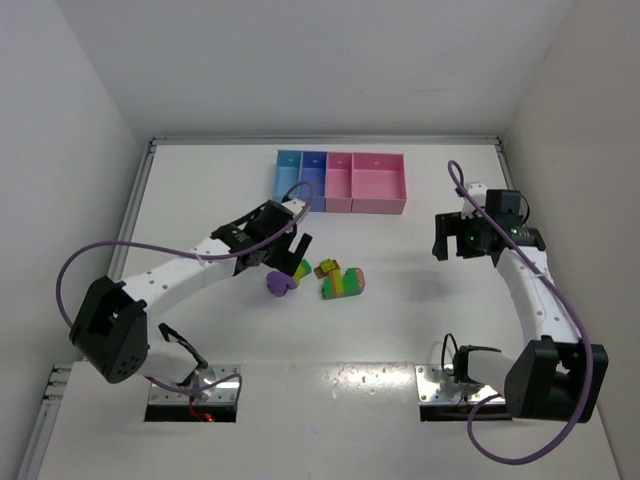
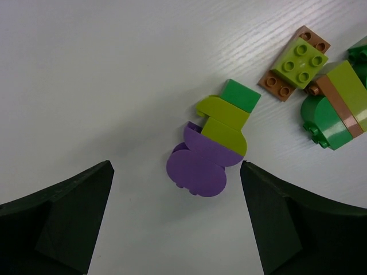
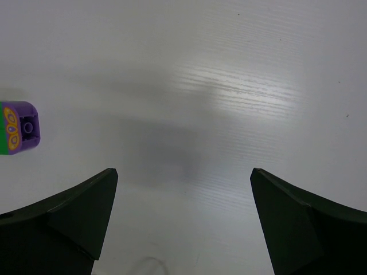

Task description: Sort the legos into containers by color

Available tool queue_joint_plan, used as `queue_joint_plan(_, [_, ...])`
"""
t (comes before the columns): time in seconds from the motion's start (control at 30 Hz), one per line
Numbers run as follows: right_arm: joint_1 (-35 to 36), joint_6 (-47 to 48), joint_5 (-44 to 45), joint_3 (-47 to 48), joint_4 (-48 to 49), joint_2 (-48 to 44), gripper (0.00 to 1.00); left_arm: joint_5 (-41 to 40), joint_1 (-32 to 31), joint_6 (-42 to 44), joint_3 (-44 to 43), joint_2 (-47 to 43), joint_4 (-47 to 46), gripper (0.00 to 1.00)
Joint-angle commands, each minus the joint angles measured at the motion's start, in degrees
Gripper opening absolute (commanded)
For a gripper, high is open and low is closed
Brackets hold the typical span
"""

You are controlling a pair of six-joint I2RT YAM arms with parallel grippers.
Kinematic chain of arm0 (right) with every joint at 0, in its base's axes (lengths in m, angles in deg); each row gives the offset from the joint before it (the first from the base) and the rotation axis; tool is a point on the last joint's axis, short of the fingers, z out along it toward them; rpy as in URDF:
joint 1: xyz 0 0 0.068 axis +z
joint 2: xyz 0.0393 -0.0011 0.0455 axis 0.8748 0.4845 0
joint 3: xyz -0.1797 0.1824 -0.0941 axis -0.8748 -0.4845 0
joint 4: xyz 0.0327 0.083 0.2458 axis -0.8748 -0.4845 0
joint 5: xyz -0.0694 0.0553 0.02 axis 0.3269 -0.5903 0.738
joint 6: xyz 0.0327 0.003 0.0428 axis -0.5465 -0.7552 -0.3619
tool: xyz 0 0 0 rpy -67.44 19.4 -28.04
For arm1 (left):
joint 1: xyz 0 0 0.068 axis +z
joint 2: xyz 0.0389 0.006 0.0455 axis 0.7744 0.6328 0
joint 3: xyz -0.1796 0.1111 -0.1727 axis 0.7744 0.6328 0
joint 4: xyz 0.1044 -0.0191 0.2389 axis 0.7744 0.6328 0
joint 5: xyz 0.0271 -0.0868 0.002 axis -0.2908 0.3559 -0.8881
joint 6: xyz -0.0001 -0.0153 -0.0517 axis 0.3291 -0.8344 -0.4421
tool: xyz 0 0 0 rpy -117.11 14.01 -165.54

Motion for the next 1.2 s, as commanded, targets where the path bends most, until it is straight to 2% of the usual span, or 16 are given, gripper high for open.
queue_joint_plan(0.0, [-0.2,1.4,-1.3,3.2,0.3,0.6,1.0,-0.3,-1.3,-2.7,0.5,2.2,-0.9,1.0])
queue_joint_plan(0.13, [-0.2,2.9,-1.9,4.3,-0.9,1.8,1.0,3.6,-1.9,-1.7,1.6,4.2,0.2,1.0])
queue_joint_plan(0.3, [-0.2,4.3,-1.9,5.3,-1.4,3.0,1.0,8.2,-3.1,5.8,0.9,5.0,5.4,1.0])
queue_joint_plan(0.53, [-0.2,4.3,-3.8,4.8,-0.9,4.2,1.0,8.9,-3.1,11.6,1.9,4.3,8.5,1.0])
queue_joint_plan(0.83, [-0.2,4.3,-4.9,6.0,-0.9,6.7,1.0,10.6,-1.8,19.0,1.3,9.9,5.6,1.0])
queue_joint_plan(1.17, [-0.2,4.9,-4.3,6.7,-1.4,7.9,1.0,11.7,1.8,21.3,0.8,14.2,1.2,1.0])
